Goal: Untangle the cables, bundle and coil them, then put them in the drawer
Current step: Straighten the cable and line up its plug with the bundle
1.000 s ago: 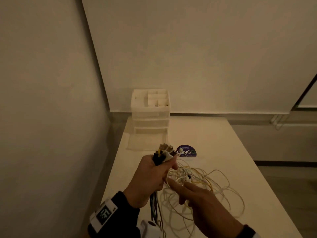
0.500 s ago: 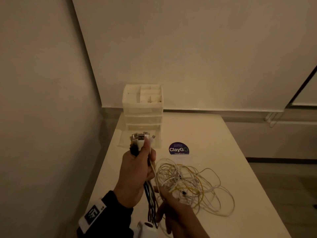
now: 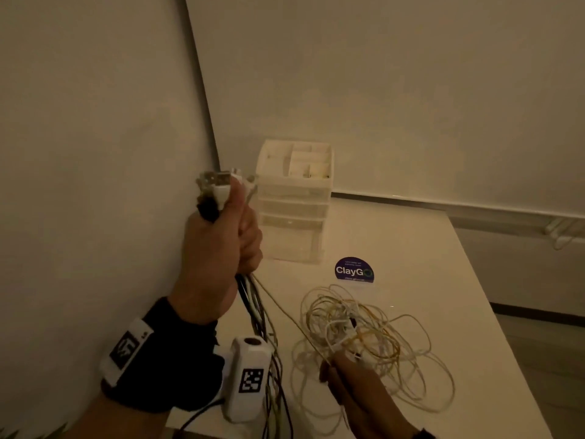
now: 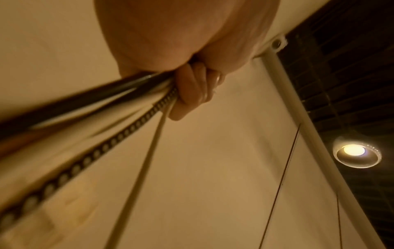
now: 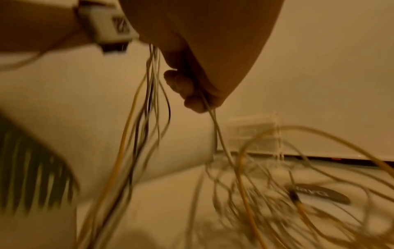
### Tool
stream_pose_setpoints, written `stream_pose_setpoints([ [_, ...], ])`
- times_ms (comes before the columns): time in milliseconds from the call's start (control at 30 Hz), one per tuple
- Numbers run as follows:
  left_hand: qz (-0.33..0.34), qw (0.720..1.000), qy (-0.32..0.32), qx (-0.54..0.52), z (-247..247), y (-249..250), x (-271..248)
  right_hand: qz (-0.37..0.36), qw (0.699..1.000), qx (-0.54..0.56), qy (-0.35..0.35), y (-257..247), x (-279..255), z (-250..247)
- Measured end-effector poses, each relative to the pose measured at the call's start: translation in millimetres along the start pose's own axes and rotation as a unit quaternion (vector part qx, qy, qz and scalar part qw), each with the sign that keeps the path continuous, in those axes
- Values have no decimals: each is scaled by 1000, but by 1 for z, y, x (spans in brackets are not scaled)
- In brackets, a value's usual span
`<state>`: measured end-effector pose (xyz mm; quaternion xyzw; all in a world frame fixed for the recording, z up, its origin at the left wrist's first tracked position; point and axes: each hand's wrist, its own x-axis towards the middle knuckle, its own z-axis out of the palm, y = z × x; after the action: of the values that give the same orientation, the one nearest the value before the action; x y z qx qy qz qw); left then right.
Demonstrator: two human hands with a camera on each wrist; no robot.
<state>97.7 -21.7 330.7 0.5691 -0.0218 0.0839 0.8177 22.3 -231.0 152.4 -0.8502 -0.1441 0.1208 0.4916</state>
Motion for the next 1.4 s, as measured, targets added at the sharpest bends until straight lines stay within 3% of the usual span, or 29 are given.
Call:
stream_pose_setpoints([
  [100, 33, 999, 13, 4, -10, 22, 6, 57, 998, -33, 14, 36, -2, 3],
  [200, 43, 990, -25, 134, -10, 13, -6, 71, 993, -42, 90, 36, -2, -8],
  [267, 39, 971, -86, 219, -2, -3, -17, 31, 990, -56, 127, 20, 3, -17],
  [367, 15, 935, -182, 305, 9, -39, -27, -41, 986, -114, 115, -2, 22, -30],
  [433, 7, 911, -195, 364, 16, -63, -27, -74, 979, -148, 121, -12, 39, -42],
  [567, 10, 922, -145, 359, 33, -85, -16, -122, 971, -154, 135, -32, 61, -72],
  [667, 4, 898, -155, 412, 37, -90, -8, -124, 972, -140, 145, -44, 61, -94],
  [733, 12, 908, -146, 392, 37, -95, -5, -120, 977, -108, 139, -45, 54, -98],
  [867, 60, 945, -106, 304, 46, -99, -7, -44, 995, -31, 90, -18, 44, -78],
  [1000, 136, 952, -52, 271, 52, -80, 10, 53, 997, 0, 53, 28, 45, -49],
  [1100, 173, 947, -16, 269, 49, -60, 22, 80, 992, -2, 92, 55, 50, -42],
  [1267, 144, 969, 130, 150, 18, -46, 40, 96, 991, -53, 80, 74, 68, -48],
  [1400, 141, 945, 169, 241, -4, -47, 49, 129, 984, 55, 108, 72, 68, -64],
])
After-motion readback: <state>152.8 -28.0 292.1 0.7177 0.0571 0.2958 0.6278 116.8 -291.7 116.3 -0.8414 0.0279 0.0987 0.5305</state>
